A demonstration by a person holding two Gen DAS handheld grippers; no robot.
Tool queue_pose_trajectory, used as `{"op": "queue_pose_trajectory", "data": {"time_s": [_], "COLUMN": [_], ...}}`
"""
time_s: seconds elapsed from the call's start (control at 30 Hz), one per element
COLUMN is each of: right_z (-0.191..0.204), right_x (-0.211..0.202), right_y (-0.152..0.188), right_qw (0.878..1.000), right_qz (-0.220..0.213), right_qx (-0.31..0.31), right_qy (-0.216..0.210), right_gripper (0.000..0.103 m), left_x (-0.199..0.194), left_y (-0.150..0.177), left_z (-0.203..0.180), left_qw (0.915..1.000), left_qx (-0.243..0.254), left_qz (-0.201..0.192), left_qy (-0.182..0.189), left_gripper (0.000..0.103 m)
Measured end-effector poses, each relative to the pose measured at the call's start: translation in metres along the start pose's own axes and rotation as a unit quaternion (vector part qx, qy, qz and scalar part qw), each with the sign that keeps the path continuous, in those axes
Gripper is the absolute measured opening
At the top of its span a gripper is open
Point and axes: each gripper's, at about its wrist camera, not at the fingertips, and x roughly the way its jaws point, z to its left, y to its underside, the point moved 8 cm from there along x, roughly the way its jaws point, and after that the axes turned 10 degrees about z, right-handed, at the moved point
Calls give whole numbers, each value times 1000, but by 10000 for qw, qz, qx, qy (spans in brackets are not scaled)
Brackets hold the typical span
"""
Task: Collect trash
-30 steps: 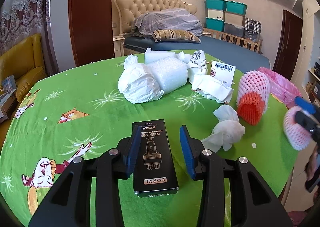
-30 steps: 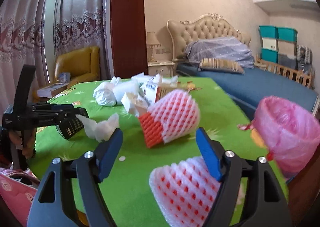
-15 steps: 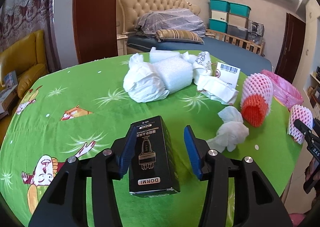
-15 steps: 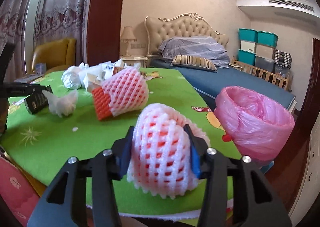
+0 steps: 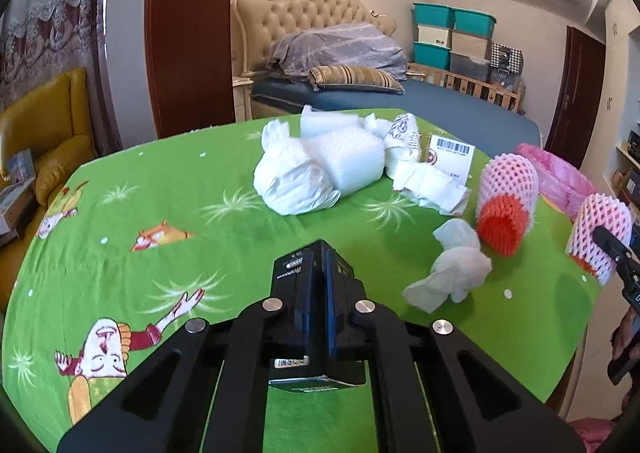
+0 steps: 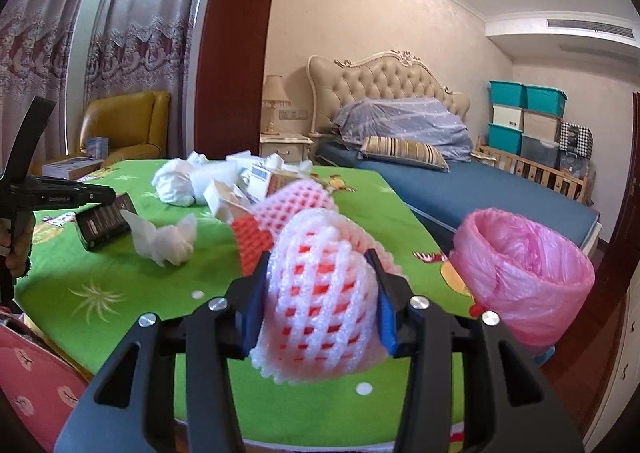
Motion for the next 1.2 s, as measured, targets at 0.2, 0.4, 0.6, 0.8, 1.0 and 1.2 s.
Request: {"op": "queue_pose_trajectory", "data": {"time_s": [0.2,0.4,0.6,0.8,1.0,1.2], "right_z": [0,2,3,-1,-12,-35], "right_x": [-1,1,0,-4,-6,-11], "right_y": [4,4,4,-2,-15,-31], "right_qw": [10000,9999,9999,9999,9997,9988], "right_qz": [52,66,57,-46,-170,-362], "right_qx": [43,128,92,121,182,189], "right_qy": [-13,-64,-104,-80,-2,273], "right_gripper": [45,46,46,46,46,47], "left_x": [7,12,29,4,-20,-21], "left_y": [4,16,28,11,-20,-52], "left_z": [6,1,-4,-16,-57,-121], "left_qw": [9996,9992,9970,9997,9974,9899], "left_qx": [-184,69,5,176,572,1015], "left_qz": [195,347,761,193,-341,-441], "left_qy": [-67,-179,145,21,267,882], "left_gripper": [90,96,36,36,36,36]}}
